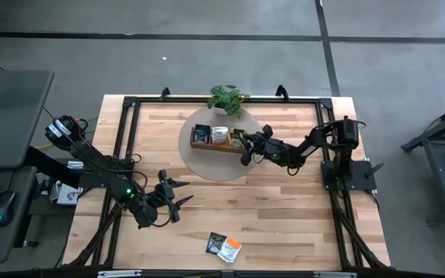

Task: Pick & Place Tea
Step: Put the yellow tea bag into the right section of the wooden organizer, then put the white tea bag into the middle section of the wooden organizer

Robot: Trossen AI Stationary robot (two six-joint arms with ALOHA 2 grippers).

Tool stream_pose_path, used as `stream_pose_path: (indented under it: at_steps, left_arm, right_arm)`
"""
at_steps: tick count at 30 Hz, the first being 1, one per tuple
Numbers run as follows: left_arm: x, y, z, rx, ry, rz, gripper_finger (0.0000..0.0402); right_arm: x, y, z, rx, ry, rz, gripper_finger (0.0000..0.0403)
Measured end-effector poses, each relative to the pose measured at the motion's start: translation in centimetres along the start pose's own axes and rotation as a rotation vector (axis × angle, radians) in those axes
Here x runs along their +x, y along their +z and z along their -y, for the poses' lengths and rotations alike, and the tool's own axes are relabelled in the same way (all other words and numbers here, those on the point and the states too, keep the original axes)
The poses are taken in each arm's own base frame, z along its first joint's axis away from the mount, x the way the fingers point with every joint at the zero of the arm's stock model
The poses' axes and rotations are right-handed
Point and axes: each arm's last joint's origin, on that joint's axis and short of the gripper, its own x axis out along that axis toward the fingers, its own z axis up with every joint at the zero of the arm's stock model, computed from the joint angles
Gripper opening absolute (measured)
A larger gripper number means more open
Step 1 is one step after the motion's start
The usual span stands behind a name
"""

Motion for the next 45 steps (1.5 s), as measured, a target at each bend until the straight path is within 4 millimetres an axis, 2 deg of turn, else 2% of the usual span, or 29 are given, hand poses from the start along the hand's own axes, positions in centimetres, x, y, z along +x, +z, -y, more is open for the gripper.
stream_pose_path:
  at_steps: [6,12,17,23,29,36,41,45]
  left_arm:
    - [0.0,-0.1,0.0,0.005,-0.004,-0.006,0.0221]
    - [0.0,-0.1,0.0,0.005,-0.009,-0.009,0.0221]
    - [0.0,-0.1,0.0,0.005,-0.016,-0.013,0.0221]
    - [0.0,-0.1,0.1,0.007,-0.028,-0.021,0.0221]
    - [0.0,-0.1,0.1,0.007,-0.032,-0.024,0.0221]
    - [0.0,-0.1,0.1,0.006,-0.042,-0.029,0.0221]
    - [0.0,-0.1,0.1,0.006,-0.043,-0.029,0.0221]
    - [0.0,-0.1,0.1,0.004,-0.044,-0.029,0.0221]
  right_arm:
    - [-0.1,0.4,0.0,-0.063,0.002,0.014,0.0112]
    - [-0.9,2.8,-0.5,-0.089,0.02,0.086,0.0119]
    - [-2.9,5.1,-2.0,-0.125,0.083,0.113,0.0119]
    - [-6.6,6.3,-4.6,-0.153,0.221,0.038,0.0119]
    - [-10.2,5.6,-7.6,-0.117,0.396,-0.058,0.0119]
    - [-12.8,3.6,-10.6,-0.032,0.559,-0.164,0.0119]
    - [-13.3,2.9,-14.1,-0.053,0.602,-0.18,0.0115]
    - [-12.8,2.0,-17.4,-0.123,0.62,-0.231,0.0086]
